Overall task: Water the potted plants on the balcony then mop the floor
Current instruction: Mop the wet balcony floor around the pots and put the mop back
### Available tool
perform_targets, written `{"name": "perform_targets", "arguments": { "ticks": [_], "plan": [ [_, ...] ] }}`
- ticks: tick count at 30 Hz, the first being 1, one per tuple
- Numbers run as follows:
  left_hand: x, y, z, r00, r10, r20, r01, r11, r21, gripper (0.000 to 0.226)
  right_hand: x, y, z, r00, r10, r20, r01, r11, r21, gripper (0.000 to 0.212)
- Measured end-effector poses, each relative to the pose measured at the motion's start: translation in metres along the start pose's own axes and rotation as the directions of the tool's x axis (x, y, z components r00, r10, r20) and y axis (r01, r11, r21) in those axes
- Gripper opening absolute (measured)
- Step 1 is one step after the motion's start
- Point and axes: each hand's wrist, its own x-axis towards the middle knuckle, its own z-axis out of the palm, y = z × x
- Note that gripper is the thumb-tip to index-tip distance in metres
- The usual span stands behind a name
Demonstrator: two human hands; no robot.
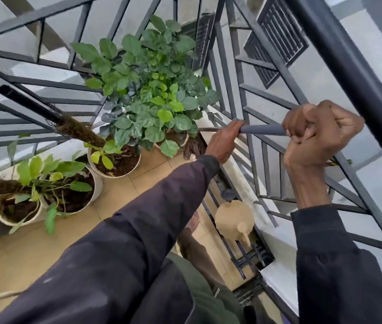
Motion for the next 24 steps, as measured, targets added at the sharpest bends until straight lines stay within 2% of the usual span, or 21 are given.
{"name": "perform_targets", "arguments": {
  "ticks": [4,8,10,13,18,20,24],
  "plan": [
    [0.013,-0.017,0.001,0.993,-0.115,0.041,0.120,0.980,-0.159,0.028,0.016,0.018,0.012,0.998,0.065,0.006,-0.063,0.980,-0.190,0.043],
    [0.018,-0.008,-0.003,0.987,-0.155,0.031,0.158,0.965,-0.207,0.007,0.032,0.010,0.024,0.998,0.052,-0.039,-0.059,0.974,-0.218,0.042],
    [0.021,0.004,-0.006,0.988,-0.149,0.047,0.156,0.965,-0.210,0.007,0.042,-0.001,0.023,0.992,0.080,-0.098,-0.097,0.979,-0.182,0.046],
    [0.020,0.016,-0.009,0.984,-0.167,0.063,0.176,0.963,-0.204,0.014,0.050,-0.011,0.023,0.980,0.128,-0.149,-0.146,0.982,-0.117,0.039],
    [0.009,0.014,-0.008,0.977,-0.170,0.126,0.185,0.976,-0.115,0.012,0.035,-0.016,0.018,0.987,0.130,-0.089,-0.142,0.981,-0.135,0.045],
    [0.003,0.018,-0.010,0.979,-0.171,0.116,0.183,0.977,-0.106,0.009,0.032,-0.018,0.016,0.987,0.138,-0.084,-0.149,0.979,-0.138,0.048],
    [-0.018,0.023,-0.008,0.981,-0.167,0.094,0.173,0.983,-0.060,0.019,0.026,-0.023,0.016,0.981,0.169,-0.097,-0.179,0.978,-0.106,0.048]
  ]
}}
